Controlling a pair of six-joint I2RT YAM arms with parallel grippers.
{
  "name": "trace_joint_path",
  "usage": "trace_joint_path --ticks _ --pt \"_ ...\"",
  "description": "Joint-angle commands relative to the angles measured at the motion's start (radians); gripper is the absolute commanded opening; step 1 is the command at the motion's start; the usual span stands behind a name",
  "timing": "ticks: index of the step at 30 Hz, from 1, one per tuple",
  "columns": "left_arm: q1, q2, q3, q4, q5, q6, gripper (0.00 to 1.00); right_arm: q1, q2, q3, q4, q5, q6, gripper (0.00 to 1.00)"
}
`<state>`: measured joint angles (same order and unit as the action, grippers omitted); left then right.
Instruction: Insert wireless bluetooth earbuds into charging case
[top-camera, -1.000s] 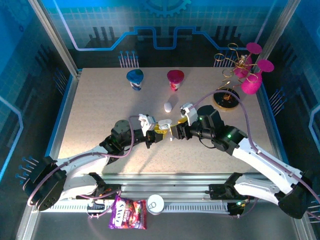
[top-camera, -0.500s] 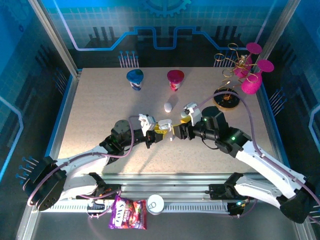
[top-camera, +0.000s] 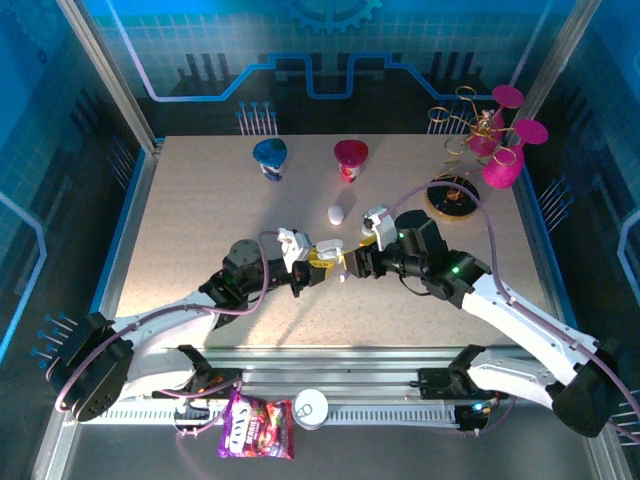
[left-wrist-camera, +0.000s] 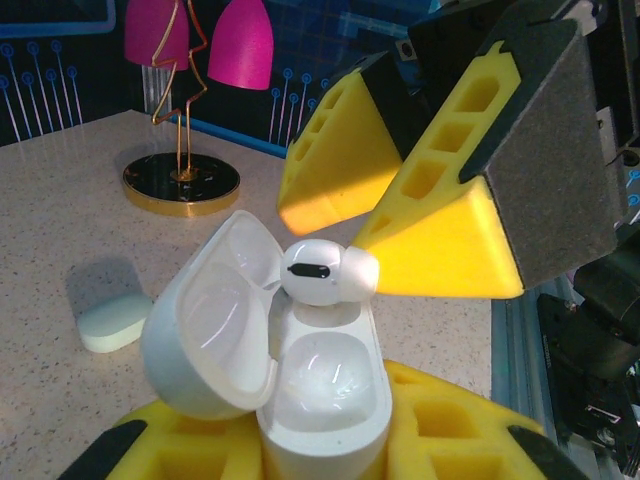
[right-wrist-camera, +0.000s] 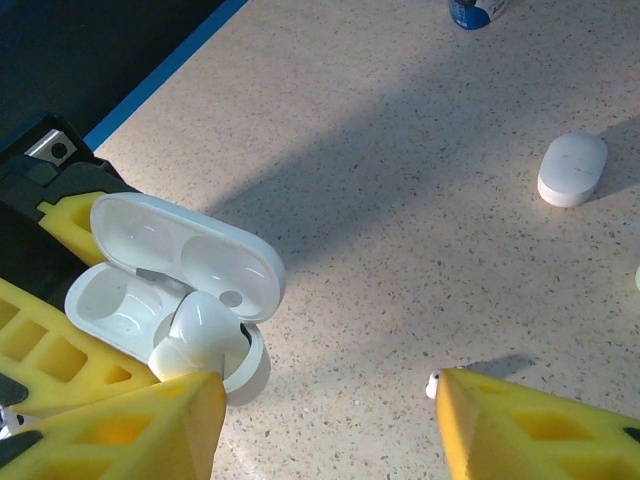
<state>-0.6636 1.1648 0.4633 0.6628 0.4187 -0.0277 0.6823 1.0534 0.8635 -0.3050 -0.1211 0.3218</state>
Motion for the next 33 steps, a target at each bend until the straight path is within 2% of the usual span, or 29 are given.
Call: trace_joint_path --ticks 1,17,27,33 --pt "-0.005 0.008 0.020 0.052 0.033 0.000 0.00 0.026 0.013 0.010 0.036 -0.035 -0.004 0.59" --pt "-0.005 0.010 0.019 0.055 0.048 0.000 0.00 0.029 0.024 0.050 0.032 -0.030 -0.009 0.59" --pt "-0.004 0.001 0.014 0.055 0.047 0.002 0.00 0.000 -0.064 0.033 -0.015 0.034 -0.019 0.59" --pt "-0.005 0.005 0.012 0.063 0.058 0.005 0.00 0.000 -0.062 0.043 0.015 -0.009 -0.005 0.59"
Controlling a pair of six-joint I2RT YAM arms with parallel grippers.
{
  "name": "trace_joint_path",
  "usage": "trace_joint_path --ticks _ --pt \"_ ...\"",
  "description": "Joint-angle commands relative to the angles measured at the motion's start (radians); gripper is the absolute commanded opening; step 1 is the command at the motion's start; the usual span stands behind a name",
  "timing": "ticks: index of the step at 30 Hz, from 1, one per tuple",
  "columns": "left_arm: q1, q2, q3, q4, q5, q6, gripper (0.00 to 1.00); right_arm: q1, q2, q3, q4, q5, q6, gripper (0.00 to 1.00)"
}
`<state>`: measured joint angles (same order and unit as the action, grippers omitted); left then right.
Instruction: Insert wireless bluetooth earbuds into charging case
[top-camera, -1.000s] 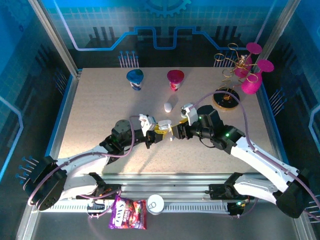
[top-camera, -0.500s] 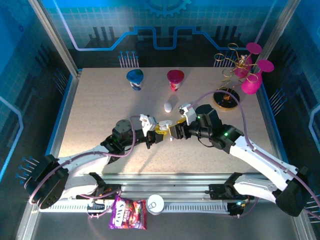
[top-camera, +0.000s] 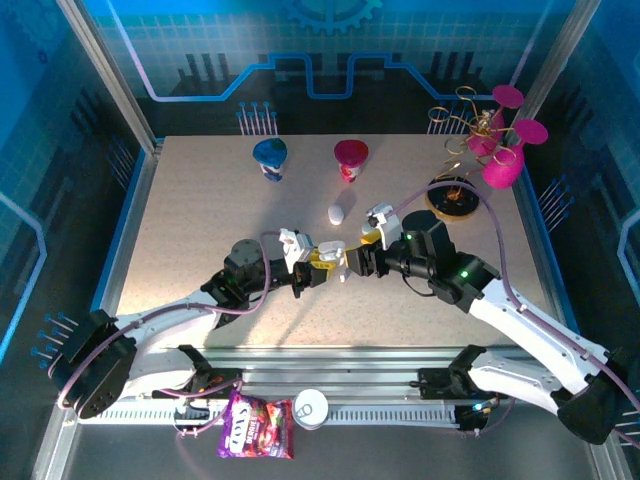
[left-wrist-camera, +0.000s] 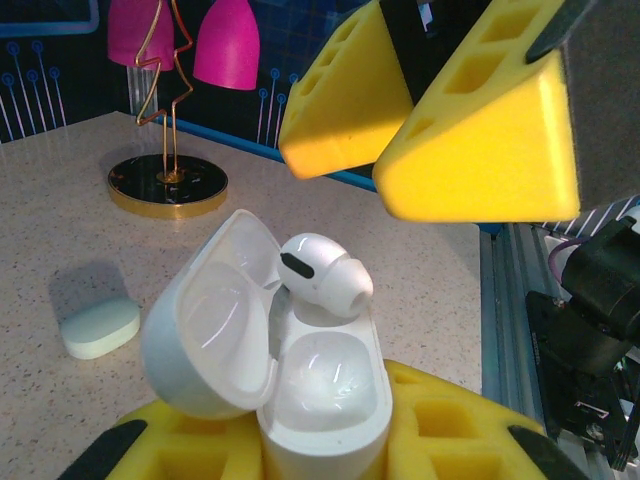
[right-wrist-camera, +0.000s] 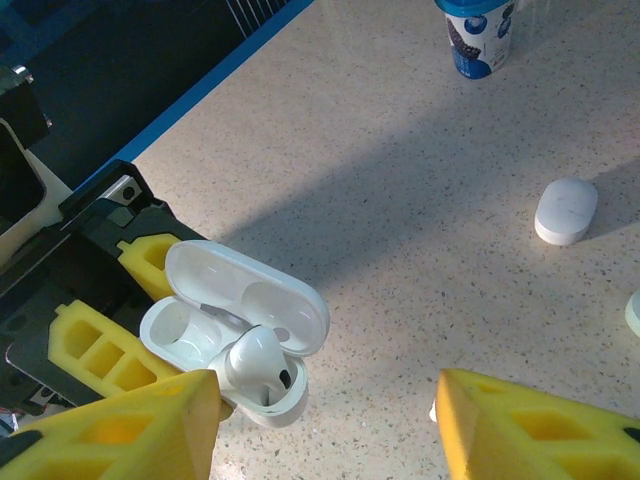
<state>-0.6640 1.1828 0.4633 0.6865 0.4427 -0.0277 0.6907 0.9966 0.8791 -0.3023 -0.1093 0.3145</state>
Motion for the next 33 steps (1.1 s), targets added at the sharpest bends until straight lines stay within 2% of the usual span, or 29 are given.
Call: trace_joint_path --ticks 1,4,21,33 --pt "-0.005 -0.011 0.012 0.042 0.035 0.005 0.00 -0.008 0.000 0.030 0.015 -0.035 0.002 0.59" --pt "-0.005 -0.010 0.012 0.046 0.044 0.002 0.00 -0.008 0.022 0.034 0.009 -0.066 -0.011 0.60" --pt "-0.005 0.002 0.018 0.063 0.076 -0.009 0.00 -0.005 0.084 0.035 0.035 -0.050 -0.006 0.59" --pt "-0.004 0.008 0.010 0.081 0.077 -0.003 0.00 -0.039 0.011 0.024 0.082 -0.110 0.054 0.62"
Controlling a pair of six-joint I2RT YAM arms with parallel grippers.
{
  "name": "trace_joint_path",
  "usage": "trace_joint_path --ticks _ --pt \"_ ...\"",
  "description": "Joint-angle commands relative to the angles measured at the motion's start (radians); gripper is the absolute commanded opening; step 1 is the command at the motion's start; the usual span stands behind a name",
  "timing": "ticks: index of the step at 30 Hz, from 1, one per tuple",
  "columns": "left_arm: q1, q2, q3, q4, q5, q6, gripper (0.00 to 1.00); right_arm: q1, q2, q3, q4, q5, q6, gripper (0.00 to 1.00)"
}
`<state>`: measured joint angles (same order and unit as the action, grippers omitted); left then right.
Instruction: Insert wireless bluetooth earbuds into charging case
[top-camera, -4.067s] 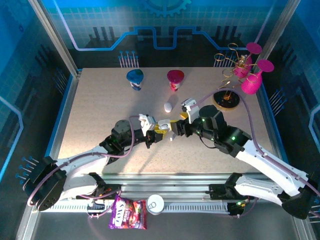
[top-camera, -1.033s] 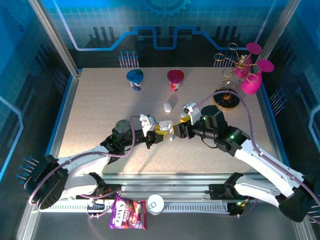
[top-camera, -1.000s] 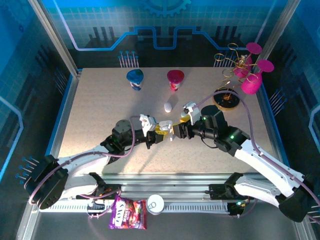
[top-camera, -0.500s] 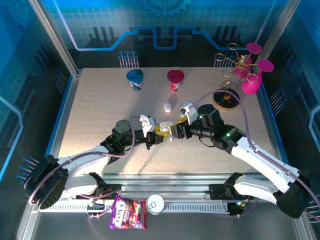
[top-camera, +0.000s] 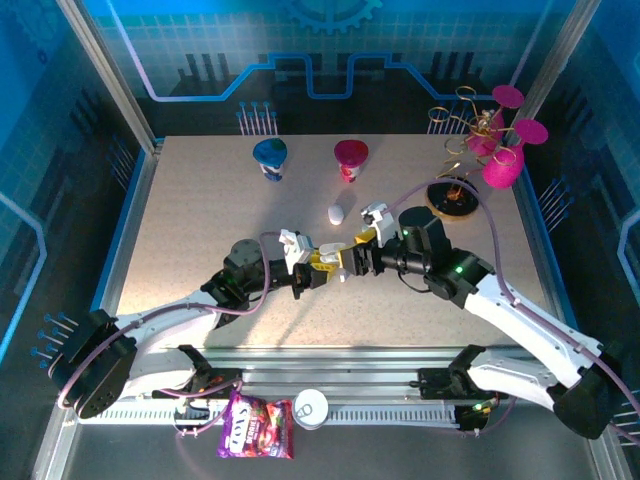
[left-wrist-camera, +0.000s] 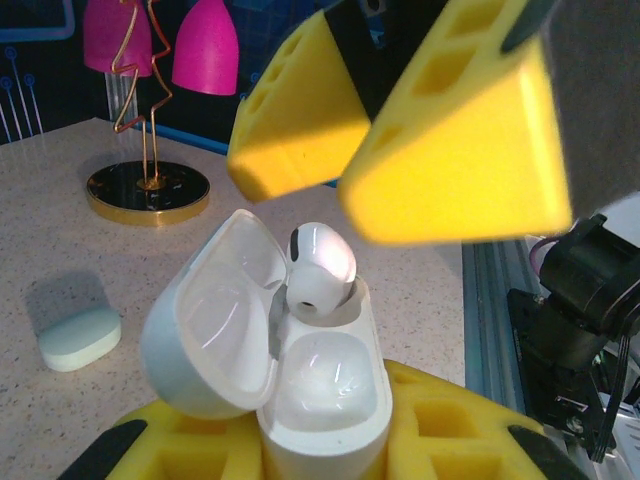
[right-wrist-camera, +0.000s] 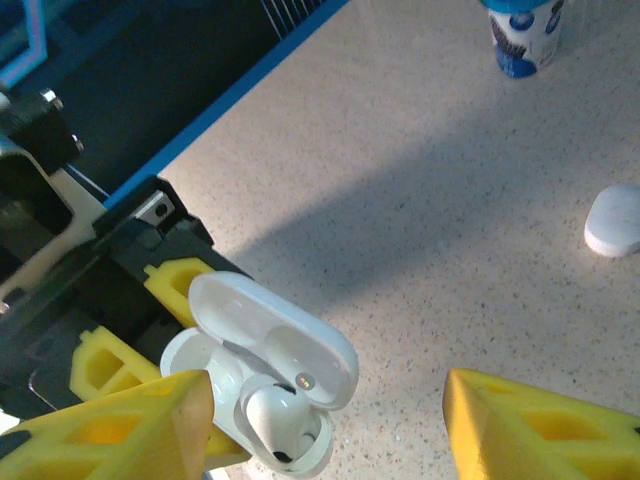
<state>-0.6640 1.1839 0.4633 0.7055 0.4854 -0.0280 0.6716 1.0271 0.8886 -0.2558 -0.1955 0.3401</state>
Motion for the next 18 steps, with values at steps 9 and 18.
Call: trace_joint_path --ticks 9,18 --pt "-0.004 0.003 0.005 0.076 0.038 -0.003 0.00 -0.032 0.025 0.017 -0.026 -0.022 0.011 0.62" --pt "-0.004 0.008 0.014 0.080 0.040 -0.001 0.00 -0.034 -0.032 -0.004 -0.092 0.041 -0.010 0.62"
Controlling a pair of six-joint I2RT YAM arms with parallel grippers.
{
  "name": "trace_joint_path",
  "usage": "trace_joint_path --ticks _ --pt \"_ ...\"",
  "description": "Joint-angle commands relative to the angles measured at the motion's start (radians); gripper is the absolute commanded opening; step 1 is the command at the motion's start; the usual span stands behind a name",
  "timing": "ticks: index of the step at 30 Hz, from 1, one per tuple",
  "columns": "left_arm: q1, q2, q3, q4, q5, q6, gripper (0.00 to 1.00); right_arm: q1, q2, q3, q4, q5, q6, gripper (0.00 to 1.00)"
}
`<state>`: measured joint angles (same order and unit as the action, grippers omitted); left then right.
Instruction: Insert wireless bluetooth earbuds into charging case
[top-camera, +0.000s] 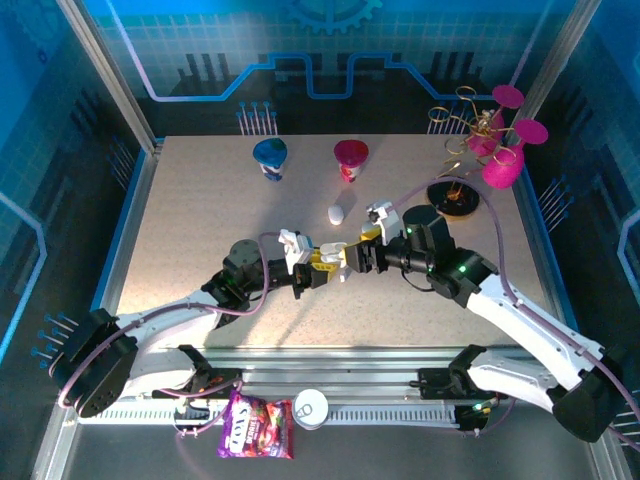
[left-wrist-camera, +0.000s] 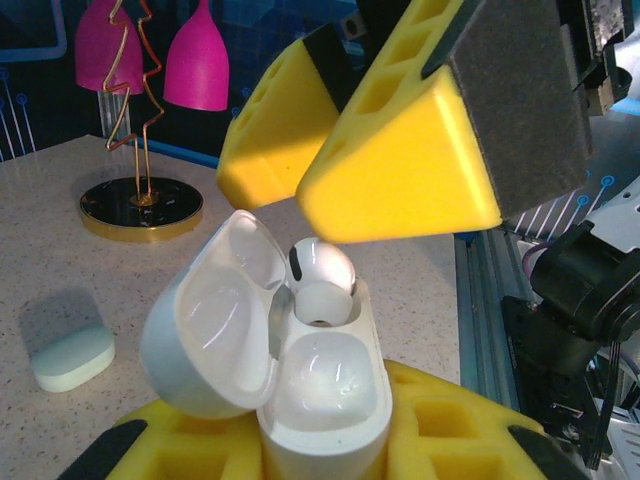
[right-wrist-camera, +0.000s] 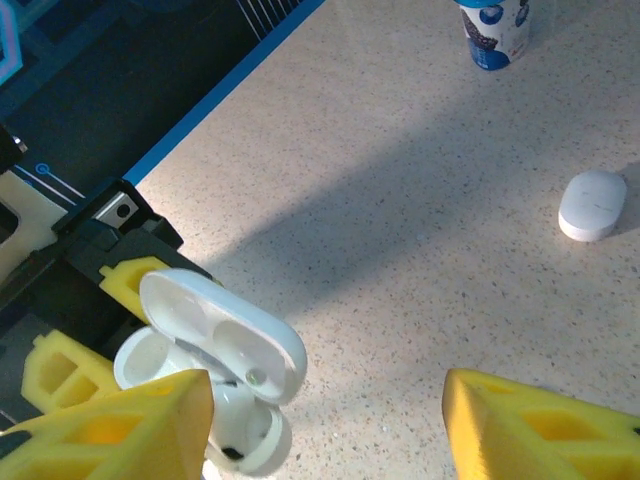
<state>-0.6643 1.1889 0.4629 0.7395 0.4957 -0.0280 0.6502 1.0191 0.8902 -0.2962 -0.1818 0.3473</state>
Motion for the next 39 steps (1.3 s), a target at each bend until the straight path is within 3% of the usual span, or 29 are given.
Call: trace_joint_path --ticks 1,12,24,39 --pt "-0.004 0.005 0.014 0.051 0.032 -0.001 0.00 -0.012 -0.025 -0.001 -0.052 0.023 -0.019 0.62" --pt "-0.004 0.012 -0.014 0.097 0.053 0.063 0.00 0.007 -0.029 0.046 -0.005 -0.063 0.015 0.61" --pt "-0.003 0.026 -0.063 0.208 0.074 0.119 0.00 0.031 0.020 0.048 -0.023 0.004 -0.001 0.60" --pt "-0.004 0.037 -0.068 0.298 0.044 0.149 0.00 0.043 0.007 0.034 -0.092 -0.005 -0.101 0.59"
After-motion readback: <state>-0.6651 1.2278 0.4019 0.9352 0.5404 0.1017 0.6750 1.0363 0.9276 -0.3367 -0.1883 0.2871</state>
